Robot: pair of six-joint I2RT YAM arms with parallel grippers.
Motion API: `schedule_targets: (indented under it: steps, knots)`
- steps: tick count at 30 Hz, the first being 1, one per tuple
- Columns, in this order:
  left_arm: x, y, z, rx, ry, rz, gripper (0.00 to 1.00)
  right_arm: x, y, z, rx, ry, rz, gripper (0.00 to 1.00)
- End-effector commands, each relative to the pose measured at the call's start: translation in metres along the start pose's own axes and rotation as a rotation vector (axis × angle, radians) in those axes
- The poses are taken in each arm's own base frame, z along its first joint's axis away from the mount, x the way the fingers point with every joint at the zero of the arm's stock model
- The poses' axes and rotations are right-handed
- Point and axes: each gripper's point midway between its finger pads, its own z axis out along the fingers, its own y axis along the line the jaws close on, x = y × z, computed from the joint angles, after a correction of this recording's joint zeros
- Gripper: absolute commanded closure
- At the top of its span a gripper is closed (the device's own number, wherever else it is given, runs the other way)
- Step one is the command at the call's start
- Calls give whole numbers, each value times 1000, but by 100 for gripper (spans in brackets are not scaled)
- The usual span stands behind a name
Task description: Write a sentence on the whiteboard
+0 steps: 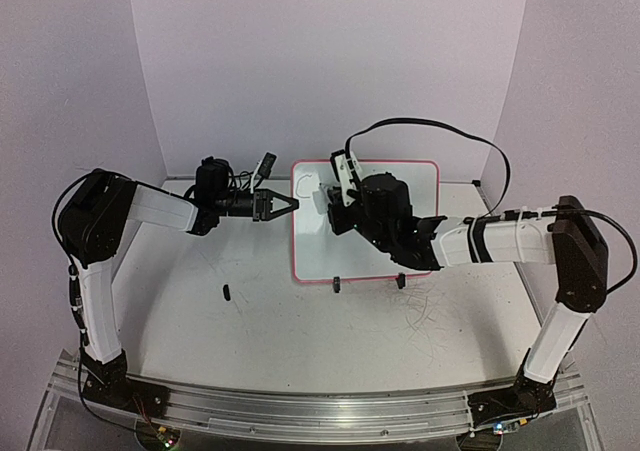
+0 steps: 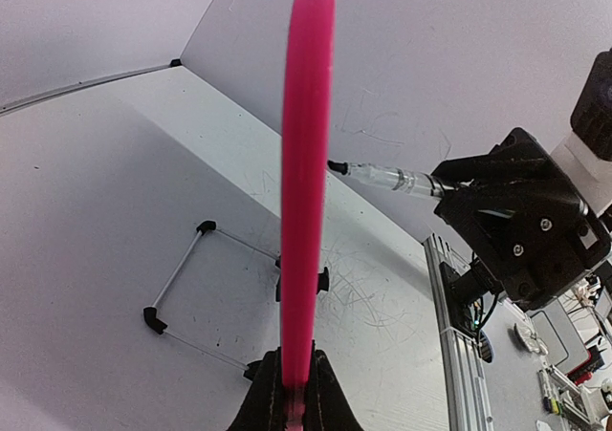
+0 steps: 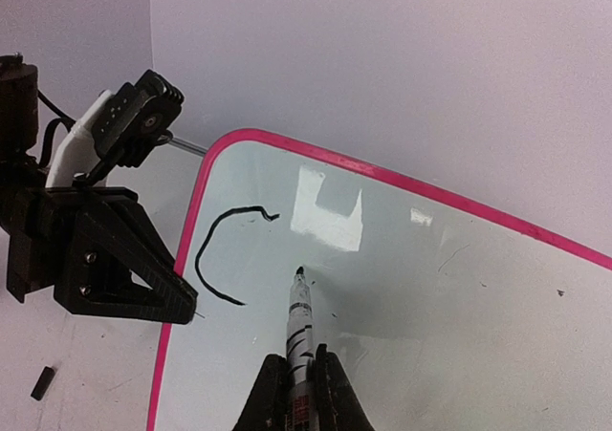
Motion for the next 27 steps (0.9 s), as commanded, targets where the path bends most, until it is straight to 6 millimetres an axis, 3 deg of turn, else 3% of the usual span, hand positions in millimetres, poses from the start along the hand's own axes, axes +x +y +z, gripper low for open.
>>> schedule_targets:
  steps: [1, 27]
  knots:
    - [-16, -28, -1, 55, -12, 67, 100, -20, -3, 6, 22, -55, 20, 100]
    - [-16, -28, 0, 56, -11, 66, 100, -7, 13, 11, -44, -15, 18, 100]
